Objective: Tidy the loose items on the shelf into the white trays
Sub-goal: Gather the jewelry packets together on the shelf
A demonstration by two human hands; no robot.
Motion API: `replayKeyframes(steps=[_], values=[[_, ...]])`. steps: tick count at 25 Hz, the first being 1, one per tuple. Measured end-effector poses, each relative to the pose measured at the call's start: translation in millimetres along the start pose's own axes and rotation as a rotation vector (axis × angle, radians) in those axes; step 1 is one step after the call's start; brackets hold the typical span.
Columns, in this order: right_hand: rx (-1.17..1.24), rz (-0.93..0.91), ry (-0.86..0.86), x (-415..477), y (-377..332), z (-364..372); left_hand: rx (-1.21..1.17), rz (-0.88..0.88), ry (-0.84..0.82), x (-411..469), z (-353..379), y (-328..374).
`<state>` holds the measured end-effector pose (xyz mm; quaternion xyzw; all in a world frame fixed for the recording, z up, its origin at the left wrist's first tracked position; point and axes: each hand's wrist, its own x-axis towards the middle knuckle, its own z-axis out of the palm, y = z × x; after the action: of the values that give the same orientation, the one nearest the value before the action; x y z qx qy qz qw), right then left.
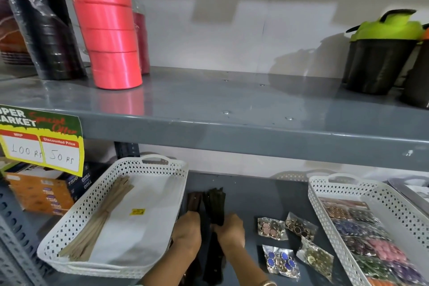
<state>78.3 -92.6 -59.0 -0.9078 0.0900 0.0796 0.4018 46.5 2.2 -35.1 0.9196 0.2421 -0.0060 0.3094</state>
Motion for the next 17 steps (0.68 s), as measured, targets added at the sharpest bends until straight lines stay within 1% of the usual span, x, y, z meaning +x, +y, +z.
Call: replayKeyframes(steps=[2, 5, 7, 10, 12, 14, 16, 17], values=[[-0.095, 0.0, -0.056, -7, 2, 9, 0.075, 0.055, -0.041, 2, 2, -3], [-0.102, -0.051, -0.063, -13, -2, 9, 0.222, 0.117, -0.038, 5, 3, -6], [-0.111, -0.07, -0.05, -11, 2, -11, 0.336, 0.11, -0.059, 4, -1, -4], [-0.218, -0.098, 0.011, 2, 26, -70, 0.42, 0.218, 0.008, 12, 0, 5], [-0.264, -0.067, 0.01, 10, 52, -107, 0.344, 0.283, 0.032, 16, 8, 24], [-0.326, -0.05, -0.016, 9, 78, -124, 0.23, 0.341, -0.056, 18, 29, 50], [-0.432, -0.087, -0.097, 2, 97, -127, 0.158, 0.397, -0.167, 19, 62, 75], [-0.463, -0.125, -0.123, 3, 103, -124, 0.158, 0.455, -0.207, 20, 77, 84]])
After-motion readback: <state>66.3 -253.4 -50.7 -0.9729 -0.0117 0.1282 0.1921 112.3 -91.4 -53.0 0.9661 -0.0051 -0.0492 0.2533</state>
